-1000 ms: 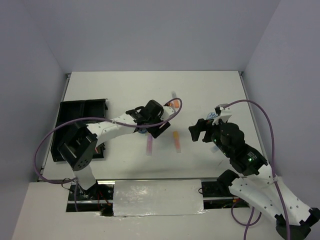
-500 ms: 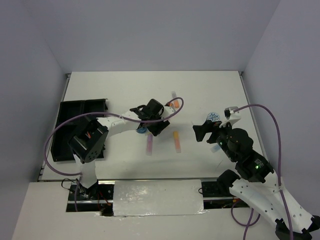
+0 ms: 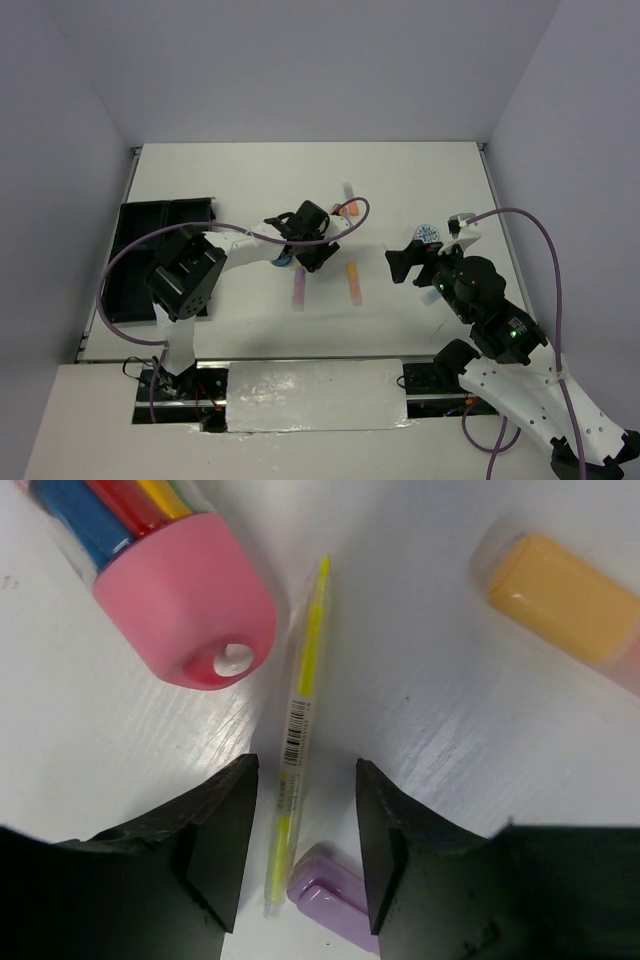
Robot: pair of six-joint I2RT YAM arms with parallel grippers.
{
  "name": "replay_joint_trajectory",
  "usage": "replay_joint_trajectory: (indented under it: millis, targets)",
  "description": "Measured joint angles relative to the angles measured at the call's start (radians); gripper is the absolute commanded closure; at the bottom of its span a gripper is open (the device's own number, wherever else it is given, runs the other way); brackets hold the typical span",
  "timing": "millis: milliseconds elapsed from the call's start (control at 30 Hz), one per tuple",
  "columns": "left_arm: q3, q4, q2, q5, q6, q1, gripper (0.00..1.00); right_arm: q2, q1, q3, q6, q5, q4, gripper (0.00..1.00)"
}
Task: Sort the stationery into containers
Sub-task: Pick up the pen from the center of the board.
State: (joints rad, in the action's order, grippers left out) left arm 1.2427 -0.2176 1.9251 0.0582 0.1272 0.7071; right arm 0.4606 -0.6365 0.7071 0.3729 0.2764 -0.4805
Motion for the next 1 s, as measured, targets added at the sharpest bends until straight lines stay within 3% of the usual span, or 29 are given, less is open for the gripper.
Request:
replay_joint_trajectory:
  millis: [267,333,467,800,1000]
  targets:
    - [0.0,0.009,0.003,0.008,-0.003,0.0,0.7,-0.01,0.0,-0.001,0.0,0.0,0.0,0.02]
    - [-0.001,0.009,0.003,0.008,-0.001,0.0,0.83,-0.01,0.0,0.0,0.0,0.0,0.0,0.02]
    - [-0.001,0.01,0.003,0.01,-0.002,0.0,0.98,-0.01,0.0,0.0,0.0,0.0,0.0,0.02]
    - [0.002,0.002,-0.013,0.055,-0.026,-0.004,1.0,0.048,0.003,-0.012,0.017,0.027,0.024,0.03]
    - [0.002,-0.033,-0.132,0.066,-0.05,0.0,1.0,0.167,0.064,-0.037,0.022,0.0,0.092,0.05]
